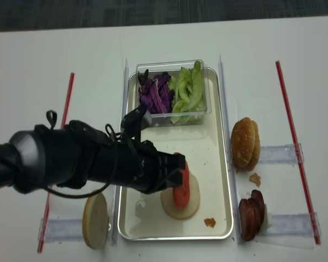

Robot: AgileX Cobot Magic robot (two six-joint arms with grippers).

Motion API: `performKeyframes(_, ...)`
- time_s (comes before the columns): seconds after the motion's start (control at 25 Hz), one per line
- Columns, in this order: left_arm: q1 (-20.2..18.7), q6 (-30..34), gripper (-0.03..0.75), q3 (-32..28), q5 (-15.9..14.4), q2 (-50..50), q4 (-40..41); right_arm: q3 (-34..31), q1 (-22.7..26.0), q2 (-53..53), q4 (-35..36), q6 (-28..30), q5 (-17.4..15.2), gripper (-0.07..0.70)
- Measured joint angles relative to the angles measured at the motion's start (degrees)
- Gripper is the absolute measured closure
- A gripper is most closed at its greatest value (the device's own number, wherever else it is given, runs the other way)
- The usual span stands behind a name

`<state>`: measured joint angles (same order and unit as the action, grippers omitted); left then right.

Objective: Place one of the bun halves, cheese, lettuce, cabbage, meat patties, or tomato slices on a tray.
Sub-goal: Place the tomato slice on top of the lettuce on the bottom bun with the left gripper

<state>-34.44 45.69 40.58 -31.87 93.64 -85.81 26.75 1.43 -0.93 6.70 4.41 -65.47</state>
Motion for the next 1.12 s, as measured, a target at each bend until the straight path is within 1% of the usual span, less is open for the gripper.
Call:
performKeyframes(0.36,0.0,7.56,0.715,0.0,-1.79,1.56,-8.84,0.0,0.0,0.0,0.0,0.0,0.0,0.155)
performKeyframes(0.56,0.0,8.2,0.716,-0.23,-1.79,1.65,-10.85,0.0,0.0,0.0,0.0,0.0,0.0,0.155)
performKeyframes(0.8,0.0,9.83,0.716,-1.12,-3.66,4.91,-12.39,0.0,0.0,0.0,0.0,0.0,0.0,0.155)
performKeyframes(1.12,0.0,11.15,0.716,-1.12,-4.39,6.9,-13.05,0.0,0.0,0.0,0.0,0.26,0.0,0.155)
